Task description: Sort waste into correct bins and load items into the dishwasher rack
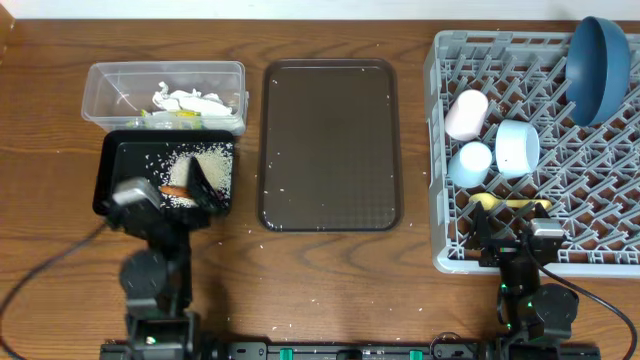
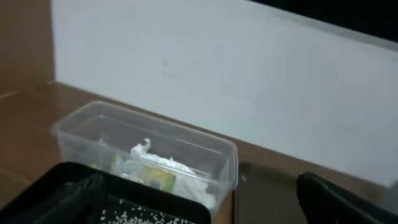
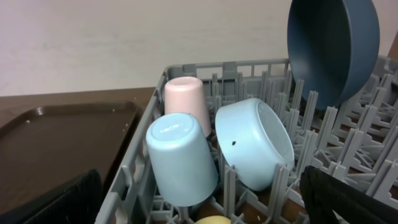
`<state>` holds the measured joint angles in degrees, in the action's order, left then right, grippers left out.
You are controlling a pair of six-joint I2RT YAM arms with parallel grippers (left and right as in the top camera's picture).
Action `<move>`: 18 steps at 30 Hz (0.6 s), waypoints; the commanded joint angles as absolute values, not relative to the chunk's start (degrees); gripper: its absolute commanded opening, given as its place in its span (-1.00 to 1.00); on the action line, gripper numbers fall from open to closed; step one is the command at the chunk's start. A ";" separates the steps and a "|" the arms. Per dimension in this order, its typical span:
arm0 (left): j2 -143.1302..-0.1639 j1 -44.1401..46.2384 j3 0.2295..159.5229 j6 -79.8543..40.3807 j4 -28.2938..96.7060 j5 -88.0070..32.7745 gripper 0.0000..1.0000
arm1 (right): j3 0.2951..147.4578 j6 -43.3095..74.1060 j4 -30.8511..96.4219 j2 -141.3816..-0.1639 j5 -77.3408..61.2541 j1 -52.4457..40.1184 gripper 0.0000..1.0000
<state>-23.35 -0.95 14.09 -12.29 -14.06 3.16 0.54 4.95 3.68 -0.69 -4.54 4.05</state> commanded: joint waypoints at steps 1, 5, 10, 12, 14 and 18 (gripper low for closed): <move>-17.30 1.08 7.68 -6.35 -15.99 0.05 0.99 | 0.30 4.21 3.70 -0.30 -4.95 4.32 0.98; -9.50 4.19 3.16 -0.45 -15.14 0.60 0.99 | 0.30 4.21 3.70 -0.30 -4.93 4.32 0.98; -3.20 4.95 1.26 0.89 -10.90 0.86 0.99 | 0.30 4.21 3.70 -0.30 -4.93 4.32 0.98; -2.20 4.95 0.51 0.89 -9.85 0.86 0.98 | 0.30 4.21 3.70 -0.30 -4.95 4.32 0.99; -1.41 4.95 0.23 0.89 -7.70 0.86 0.99 | 0.30 4.21 3.70 -0.30 -4.93 4.32 0.98; -0.08 4.97 0.23 1.39 -3.01 0.84 0.99 | 0.30 4.21 3.70 -0.30 -4.95 4.32 0.99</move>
